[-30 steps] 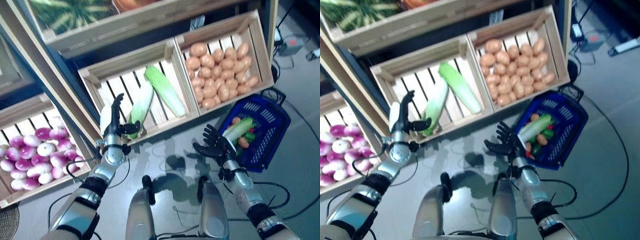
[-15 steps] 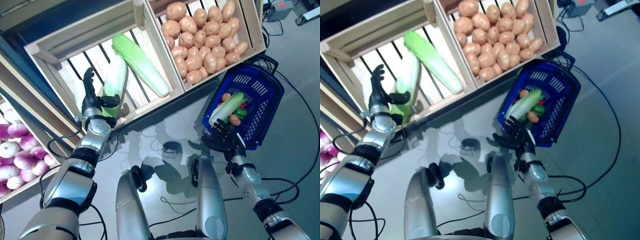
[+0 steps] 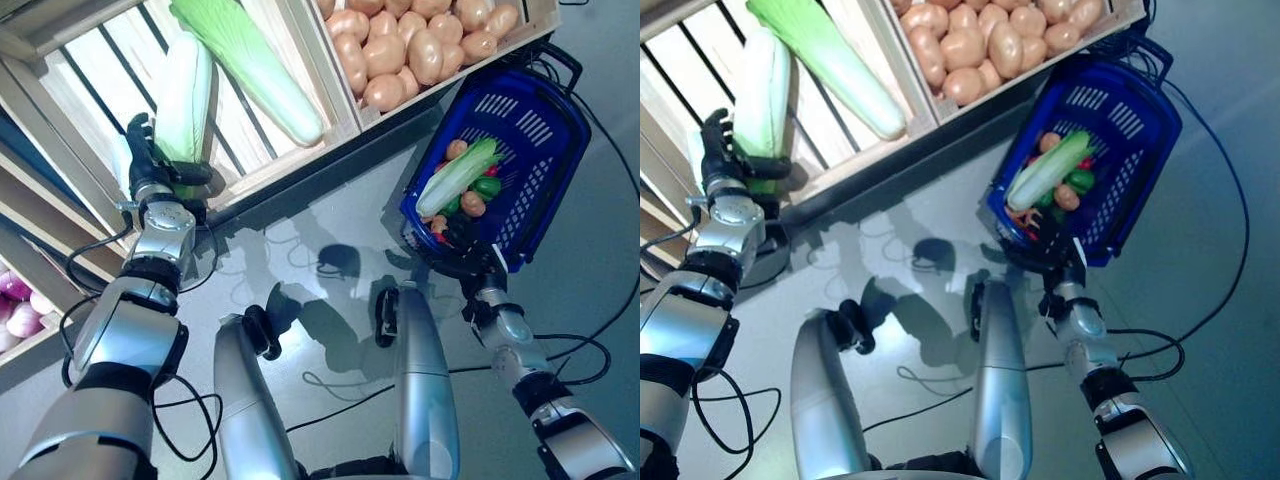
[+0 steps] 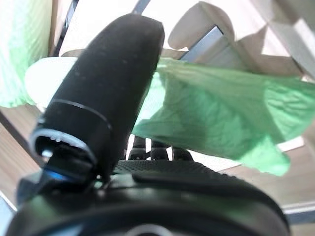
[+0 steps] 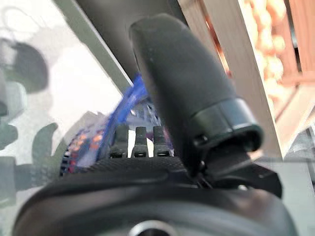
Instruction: Put vegetables into the basket
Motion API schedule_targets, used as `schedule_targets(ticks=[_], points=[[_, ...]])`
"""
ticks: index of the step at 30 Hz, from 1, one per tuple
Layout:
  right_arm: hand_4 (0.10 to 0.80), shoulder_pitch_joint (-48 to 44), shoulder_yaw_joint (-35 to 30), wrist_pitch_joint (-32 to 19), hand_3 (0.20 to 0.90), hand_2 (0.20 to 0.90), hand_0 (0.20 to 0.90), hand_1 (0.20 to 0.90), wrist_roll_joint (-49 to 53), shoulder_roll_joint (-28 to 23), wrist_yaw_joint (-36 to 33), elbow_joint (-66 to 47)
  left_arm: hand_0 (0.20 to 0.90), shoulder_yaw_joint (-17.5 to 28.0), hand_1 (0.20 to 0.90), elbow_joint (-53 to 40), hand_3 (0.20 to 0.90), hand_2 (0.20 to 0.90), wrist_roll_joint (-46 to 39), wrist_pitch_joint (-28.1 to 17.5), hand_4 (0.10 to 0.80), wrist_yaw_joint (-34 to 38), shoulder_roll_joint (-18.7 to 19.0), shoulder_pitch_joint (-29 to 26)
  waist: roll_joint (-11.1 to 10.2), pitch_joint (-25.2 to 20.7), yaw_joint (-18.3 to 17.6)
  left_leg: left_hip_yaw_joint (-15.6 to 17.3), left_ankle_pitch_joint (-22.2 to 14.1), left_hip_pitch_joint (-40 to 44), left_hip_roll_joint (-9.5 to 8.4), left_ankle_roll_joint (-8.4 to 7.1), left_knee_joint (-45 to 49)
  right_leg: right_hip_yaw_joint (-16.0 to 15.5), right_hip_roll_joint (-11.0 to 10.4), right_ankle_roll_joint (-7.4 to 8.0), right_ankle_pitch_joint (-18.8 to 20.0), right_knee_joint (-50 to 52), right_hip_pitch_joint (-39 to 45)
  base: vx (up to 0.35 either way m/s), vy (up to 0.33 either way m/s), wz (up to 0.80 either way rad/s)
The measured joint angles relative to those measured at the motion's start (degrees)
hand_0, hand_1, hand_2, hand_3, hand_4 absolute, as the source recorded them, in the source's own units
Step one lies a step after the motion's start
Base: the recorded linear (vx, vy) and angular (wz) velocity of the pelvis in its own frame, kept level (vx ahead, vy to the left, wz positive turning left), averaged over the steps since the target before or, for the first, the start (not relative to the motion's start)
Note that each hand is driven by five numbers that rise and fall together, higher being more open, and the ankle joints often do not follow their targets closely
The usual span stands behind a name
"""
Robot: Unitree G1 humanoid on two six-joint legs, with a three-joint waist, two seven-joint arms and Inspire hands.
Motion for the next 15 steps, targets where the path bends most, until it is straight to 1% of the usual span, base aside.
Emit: schedule_targets(ticks=[2, 6, 11, 13, 15], points=[[0.800, -0.74, -0.08, 0.00, 0.900, 0.900, 0.900, 0.900, 0.20, -0.50, -0.01, 0.74, 0.900, -0.56, 0.900, 1.21, 0.900, 0.900, 0.01, 0.05, 0.800, -0.44, 0.20, -1.46, 0.11, 0.00, 0.03, -0.05, 0.00, -0.91, 0.00, 0.00, -0.03, -0.01, -0.03, 0.04, 0.07, 0.08, -0.87, -0.036, -0.026, 0.04], [0.800, -0.87, -0.05, 0.00, 0.900, 0.900, 0.900, 0.900, 1.86, -0.50, -0.01, 1.13, 0.900, -0.49, 0.900, 1.77, 0.900, 0.900, -2.22, 0.22, 0.800, -3.06, 0.49, -2.17, 0.28, -0.04, 0.55, 0.00, 0.00, -1.14, -0.09, 0.00, -0.37, 0.00, -0.10, 0.03, 0.08, 0.08, -1.30, 0.000, 0.000, 0.00], [0.800, -1.71, -0.06, 0.00, 0.900, 0.900, 0.900, 0.900, 1.86, -0.53, -0.32, 1.65, 0.900, -0.41, 0.900, 1.39, 0.900, 0.900, -2.15, 0.33, 0.800, -6.06, 1.34, -2.53, 0.50, -0.09, 1.59, 0.03, 0.01, -1.11, -0.10, 0.00, -0.60, -0.09, -0.11, 0.02, 0.07, -0.17, -1.33, -0.007, -0.014, 0.00], [0.800, -2.11, -0.06, 0.00, 0.900, 0.900, 0.900, 0.900, 1.89, -0.56, -0.51, 1.64, 0.300, -0.41, 0.300, 1.20, 0.300, 0.300, -2.16, 0.44, 0.400, -6.52, 1.80, -2.55, 0.52, -0.10, 1.63, 0.07, 0.01, -1.11, -0.10, 0.00, -0.55, -0.07, -0.16, 0.03, 0.06, -0.22, -1.31, 0.000, 0.000, 0.00], [0.800, -2.27, -0.06, 0.00, 0.900, 0.900, 0.900, 0.900, 1.89, -0.61, -0.70, 1.60, 0.300, -0.39, 0.300, 0.88, 0.300, 0.300, -2.16, 0.56, 0.400, -6.70, 2.22, -2.53, 0.53, -0.10, 1.77, 0.09, 0.01, -1.10, -0.10, 0.00, -0.51, -0.09, -0.19, 0.04, 0.06, -0.26, -1.27, 0.000, 0.000, 0.00]])
